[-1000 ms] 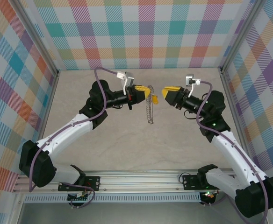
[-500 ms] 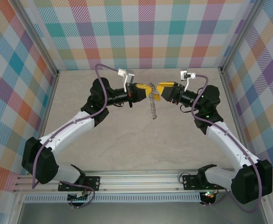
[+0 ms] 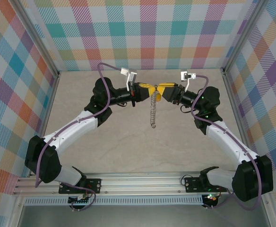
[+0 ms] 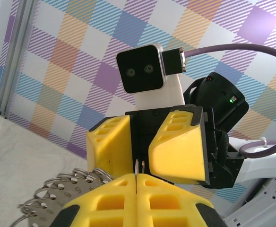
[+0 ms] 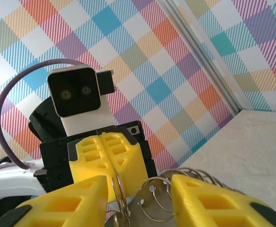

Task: Put the keys on the keyring

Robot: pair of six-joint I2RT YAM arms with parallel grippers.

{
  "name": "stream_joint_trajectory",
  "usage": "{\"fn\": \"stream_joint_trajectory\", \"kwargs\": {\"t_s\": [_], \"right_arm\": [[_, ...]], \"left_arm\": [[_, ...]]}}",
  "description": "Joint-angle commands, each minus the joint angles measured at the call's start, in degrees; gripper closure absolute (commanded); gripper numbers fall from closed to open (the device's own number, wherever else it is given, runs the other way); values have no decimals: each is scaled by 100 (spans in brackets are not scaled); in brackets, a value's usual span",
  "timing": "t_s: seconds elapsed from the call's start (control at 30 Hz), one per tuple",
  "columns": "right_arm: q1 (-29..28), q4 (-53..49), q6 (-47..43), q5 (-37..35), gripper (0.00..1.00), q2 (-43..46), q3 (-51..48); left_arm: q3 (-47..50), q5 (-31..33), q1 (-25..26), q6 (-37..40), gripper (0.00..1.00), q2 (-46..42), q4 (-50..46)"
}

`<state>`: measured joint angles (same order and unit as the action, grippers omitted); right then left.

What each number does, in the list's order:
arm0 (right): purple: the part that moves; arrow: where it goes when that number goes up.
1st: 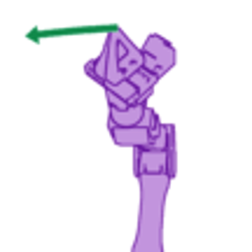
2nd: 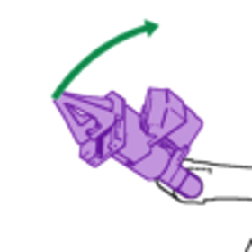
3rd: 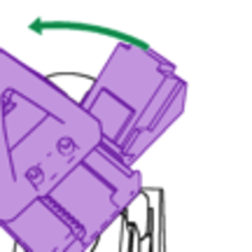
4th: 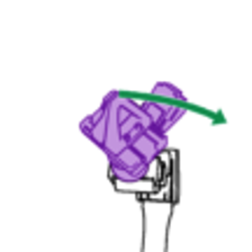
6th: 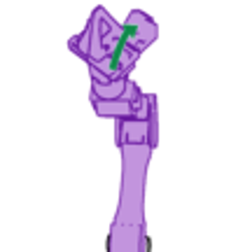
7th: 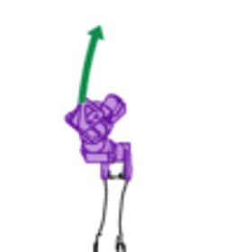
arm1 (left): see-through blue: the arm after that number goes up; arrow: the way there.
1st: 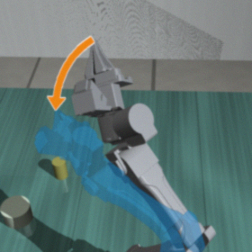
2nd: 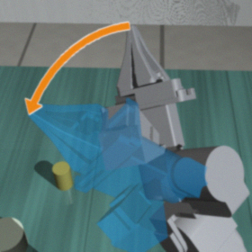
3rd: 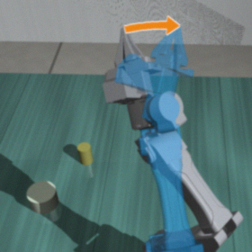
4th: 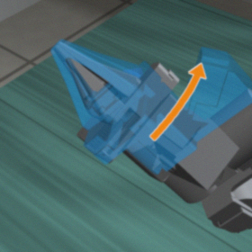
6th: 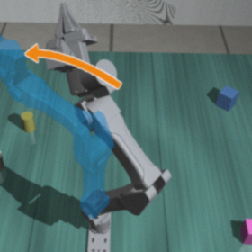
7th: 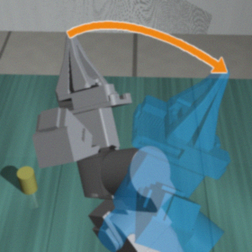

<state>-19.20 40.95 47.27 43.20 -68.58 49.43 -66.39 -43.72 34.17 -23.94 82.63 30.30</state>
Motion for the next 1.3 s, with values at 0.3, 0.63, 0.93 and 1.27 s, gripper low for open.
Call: {"fn": "stream_joint_trajectory", "kwargs": {"t_s": [0.3,0.63,0.93,1.27], "right_arm": [[-40,355,72,103,78,86,-178],[-66,235,28,26,77,143,-208],[-119,282,63,17,84,-42,-57],[-128,143,17,-62,100,-86,12]], "left_arm": [[-260,-84,-62,-118,100,24,410],[-276,-92,-60,-146,100,73,420],[-287,-113,-60,-182,100,105,411],[-293,-108,-60,-207,100,141,341]]}}
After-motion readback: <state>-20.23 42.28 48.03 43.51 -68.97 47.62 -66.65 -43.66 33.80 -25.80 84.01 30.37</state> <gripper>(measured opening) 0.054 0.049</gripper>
